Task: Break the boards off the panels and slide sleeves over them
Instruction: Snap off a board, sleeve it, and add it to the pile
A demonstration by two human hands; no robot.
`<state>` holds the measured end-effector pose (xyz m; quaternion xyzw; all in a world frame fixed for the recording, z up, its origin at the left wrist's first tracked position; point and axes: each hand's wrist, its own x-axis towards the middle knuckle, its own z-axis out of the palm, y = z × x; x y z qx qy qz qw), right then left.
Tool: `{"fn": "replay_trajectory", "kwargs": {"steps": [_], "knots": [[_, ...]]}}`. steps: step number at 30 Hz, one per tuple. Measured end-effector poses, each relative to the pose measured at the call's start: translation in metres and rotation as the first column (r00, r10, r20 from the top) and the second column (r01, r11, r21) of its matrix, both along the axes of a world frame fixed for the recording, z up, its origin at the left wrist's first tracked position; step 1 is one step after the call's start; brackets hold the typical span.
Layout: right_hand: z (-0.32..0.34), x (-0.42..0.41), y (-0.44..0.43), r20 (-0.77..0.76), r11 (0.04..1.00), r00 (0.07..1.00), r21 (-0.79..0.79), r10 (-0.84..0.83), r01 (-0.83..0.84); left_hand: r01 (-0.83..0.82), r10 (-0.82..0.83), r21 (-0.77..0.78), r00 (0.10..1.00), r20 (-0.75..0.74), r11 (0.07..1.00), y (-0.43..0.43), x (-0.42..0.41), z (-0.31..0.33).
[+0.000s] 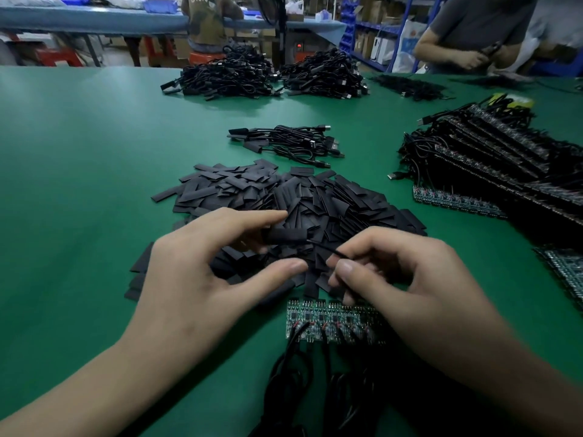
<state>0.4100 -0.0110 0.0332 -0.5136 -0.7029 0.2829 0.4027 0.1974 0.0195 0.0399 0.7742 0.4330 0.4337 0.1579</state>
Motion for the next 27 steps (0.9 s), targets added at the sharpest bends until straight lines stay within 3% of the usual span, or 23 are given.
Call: {"fn": "replay_trajectory", "kwargs": {"steps": [2, 6, 14, 17, 21, 24, 27], "knots": [[0.004, 0.004, 0.002, -0.092, 0.997, 0.996, -0.083, -0.018, 0.011, -0.002, 0.003, 0.025, 0.999, -0.042, 1.000, 0.008, -0.007, -0.011], [0.009, 0.002, 0.003, -0.074, 0.990, 0.996, -0.136, -0.046, 0.036, 0.013, -0.011, 0.099, 1.000, -0.020, 0.995, 0.011, -0.007, -0.018], [0.046, 0.021, 0.022, 0.153, 0.997, 0.986, -0.034, -0.066, 0.072, 0.015, -0.014, 0.014, 0.999, -0.047, 1.000, 0.012, -0.010, -0.014], [0.076, 0.029, 0.059, 0.350, 0.983, 0.922, 0.136, -0.167, 0.126, 0.032, -0.041, -0.054, 0.983, -0.179, 0.998, 0.009, -0.010, -0.009], [0.088, 0.029, 0.142, 0.542, 0.955, 0.797, 0.259, -0.265, 0.142, 0.028, -0.066, -0.084, 0.870, -0.488, 0.996, -0.003, -0.001, 0.000], [0.077, 0.018, 0.207, 0.608, 0.953, 0.745, 0.275, -0.274, 0.126, 0.031, -0.072, -0.079, 0.806, -0.587, 0.996, -0.009, 0.002, 0.003], [0.065, -0.002, 0.257, 0.656, 0.963, 0.713, 0.249, -0.248, 0.106, 0.041, -0.144, -0.176, 0.763, -0.630, 0.984, -0.007, 0.000, 0.005]]}}
